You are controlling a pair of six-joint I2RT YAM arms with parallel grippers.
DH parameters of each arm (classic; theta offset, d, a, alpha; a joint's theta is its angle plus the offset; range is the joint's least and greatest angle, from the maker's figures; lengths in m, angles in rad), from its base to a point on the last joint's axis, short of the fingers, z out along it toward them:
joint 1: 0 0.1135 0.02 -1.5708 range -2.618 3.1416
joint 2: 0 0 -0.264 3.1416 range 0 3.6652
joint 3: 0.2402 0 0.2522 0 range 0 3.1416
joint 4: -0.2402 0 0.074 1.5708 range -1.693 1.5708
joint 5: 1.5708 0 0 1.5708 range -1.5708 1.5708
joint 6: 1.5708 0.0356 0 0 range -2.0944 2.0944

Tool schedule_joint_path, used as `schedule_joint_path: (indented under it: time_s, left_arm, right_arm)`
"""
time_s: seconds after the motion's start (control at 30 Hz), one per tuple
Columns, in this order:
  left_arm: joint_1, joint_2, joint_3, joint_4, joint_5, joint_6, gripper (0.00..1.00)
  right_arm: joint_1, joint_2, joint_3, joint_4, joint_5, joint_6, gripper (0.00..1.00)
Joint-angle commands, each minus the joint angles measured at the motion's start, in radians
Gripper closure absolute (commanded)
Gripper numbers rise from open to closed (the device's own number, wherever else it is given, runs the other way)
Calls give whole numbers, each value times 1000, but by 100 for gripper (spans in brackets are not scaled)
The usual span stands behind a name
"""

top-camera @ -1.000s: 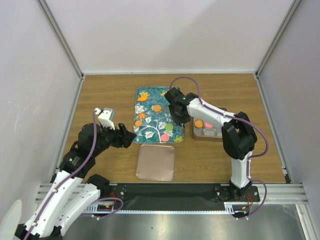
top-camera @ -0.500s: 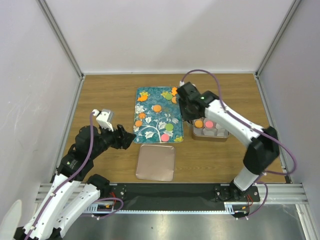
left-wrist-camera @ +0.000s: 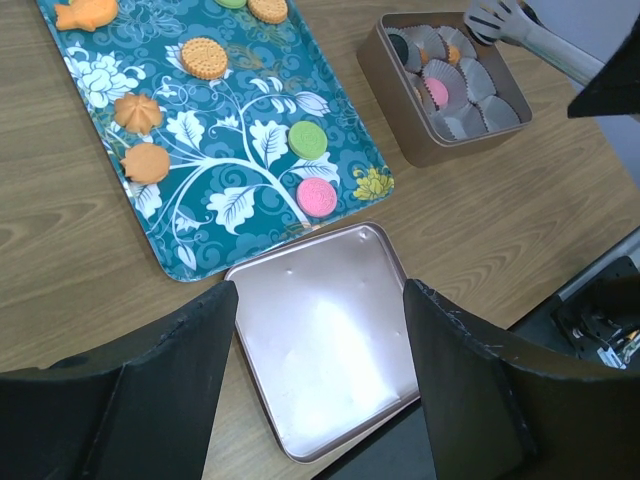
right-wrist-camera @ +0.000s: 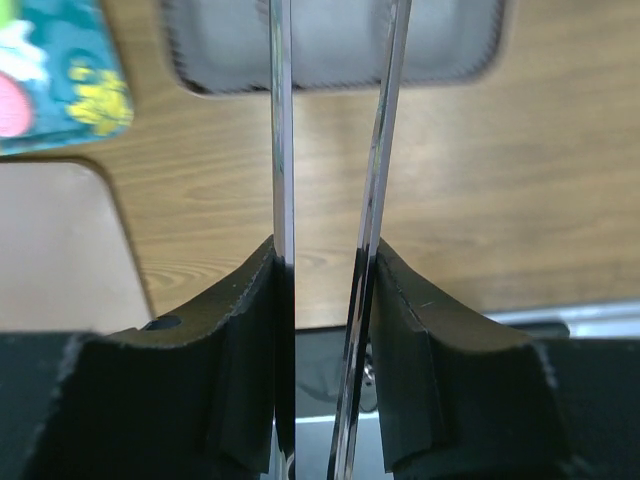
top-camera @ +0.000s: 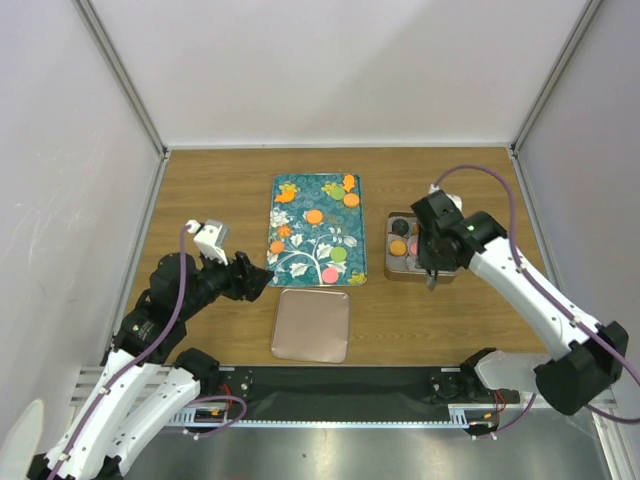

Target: Pack the cookies

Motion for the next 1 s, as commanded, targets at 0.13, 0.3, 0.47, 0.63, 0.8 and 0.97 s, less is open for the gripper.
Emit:
schedule_joint_path:
  time_s: [0.13,0.3,0.47,0.63,0.8,0.97]
  left_arm:
    - [-15,-23,-9,33,11,5,26]
    - [-25,-25,-9,33,13,5,26]
    - [-31,-29,-7,31,6,6,26]
    - [-32,-29,-7,31,5,5,26]
    - [-34,-31,-9,31,0,3,26]
    - [-35,-31,-7,28,-3,3,26]
  right_arm:
    - [-101,-126,-101,-59,17,47,66]
    - [-129,-114,-136,-40,7,42,66]
    - [-154,-103,-158,-11,-16,23,65]
    - [-163,-91,-178,24,-35,10,65]
    - [-166,-65,-175,58,-50,1,65]
    - [-166,-51,-169,65,-70,-1,66]
